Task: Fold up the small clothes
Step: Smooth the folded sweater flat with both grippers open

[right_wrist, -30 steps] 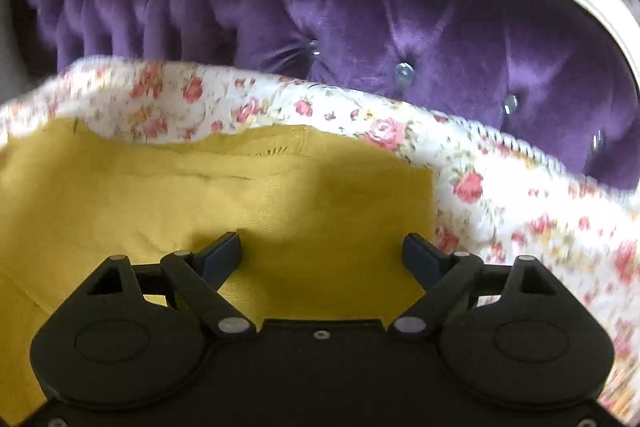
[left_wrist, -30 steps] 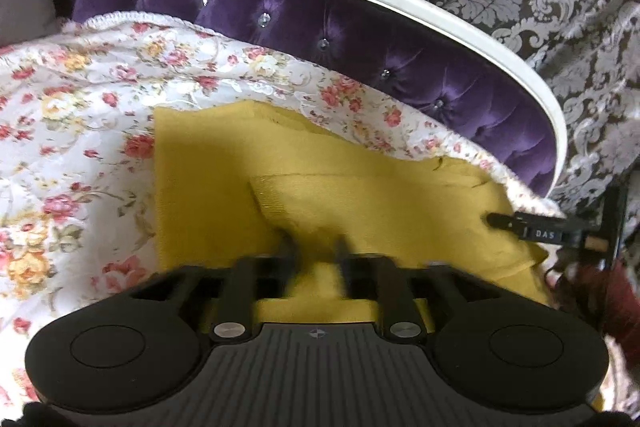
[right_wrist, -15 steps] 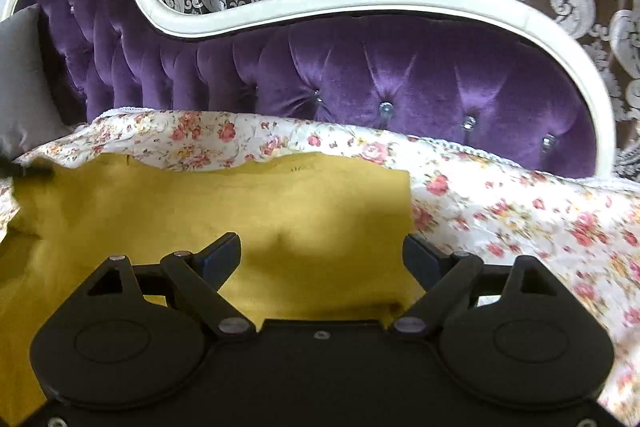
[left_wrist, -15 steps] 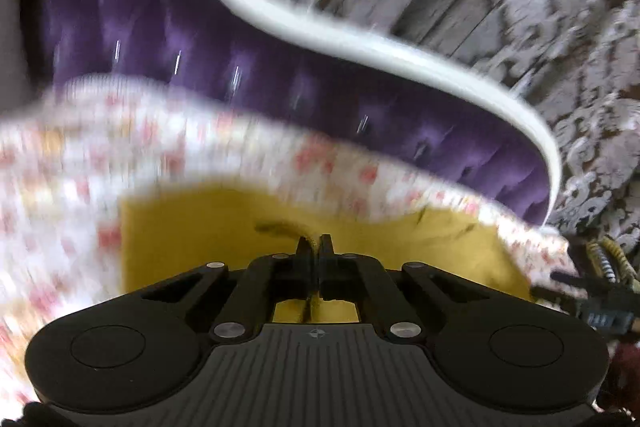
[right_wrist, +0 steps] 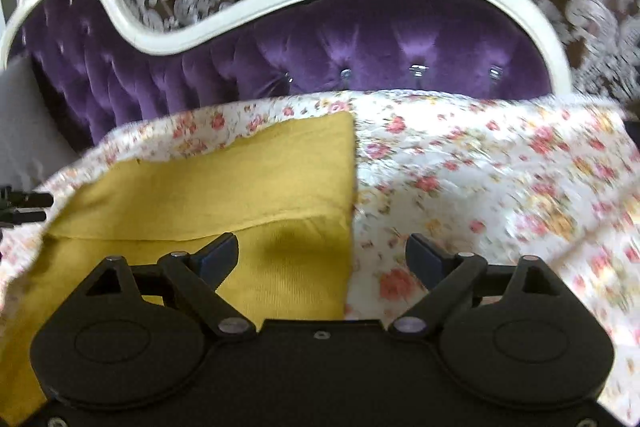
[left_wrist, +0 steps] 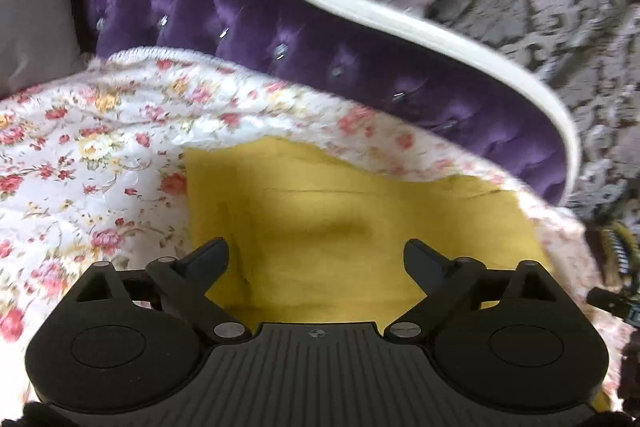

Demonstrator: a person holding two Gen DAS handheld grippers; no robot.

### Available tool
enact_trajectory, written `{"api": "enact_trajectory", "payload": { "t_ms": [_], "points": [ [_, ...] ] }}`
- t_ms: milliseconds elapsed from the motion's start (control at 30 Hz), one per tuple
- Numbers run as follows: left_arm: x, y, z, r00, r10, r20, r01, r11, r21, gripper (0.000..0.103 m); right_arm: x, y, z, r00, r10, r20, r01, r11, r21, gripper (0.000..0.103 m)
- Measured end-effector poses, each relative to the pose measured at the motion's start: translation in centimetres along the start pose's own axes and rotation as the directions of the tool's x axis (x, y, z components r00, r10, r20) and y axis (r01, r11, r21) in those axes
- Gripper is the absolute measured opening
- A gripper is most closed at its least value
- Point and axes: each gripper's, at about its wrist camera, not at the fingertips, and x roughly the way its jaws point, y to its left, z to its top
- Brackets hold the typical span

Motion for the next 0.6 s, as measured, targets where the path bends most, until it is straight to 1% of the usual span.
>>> {"api": "enact_trajectory", "payload": {
  "t_ms": [133,233,433,533,600],
  "points": [
    [-4.1,-1.2,-2.2,0.999,-0.053,-0.006,0.053,0.999,-0.006,0.095,-4.0,-1.8,-2.1,1.000,0.027,0.008,-0.027,0.996,0.084,0.093],
    [-6.8,-2.0,-4.8,0.997,-0.072,-0.030,0.072,0.997,-0.006,0.095,-6.6,-2.1,-4.3,0.999,0.036,-0.006,-0.035,0.994,0.103,0.093],
    [-11.7,-2.9,-11.0,0.995,-0.062,-0.079,0.062,0.998,-0.005,0.095,-10.6,-1.3,-9.1,0.994,0.099,-0.048,-0.093,0.990,0.105,0.093],
    [-13.4,-3.3,-13.6,0.993,-0.055,-0.107,0.054,0.998,-0.010,0.095,-12.1,-1.1,-11.1,0.990,0.128,-0.065,-0.121,0.987,0.105,0.093],
    [-14.3,-3.5,-15.2,0.991,-0.053,-0.122,0.052,0.999,-0.012,0.095,-12.7,-1.0,-12.3,0.988,0.135,-0.074,-0.126,0.986,0.113,0.093]
  ]
}}
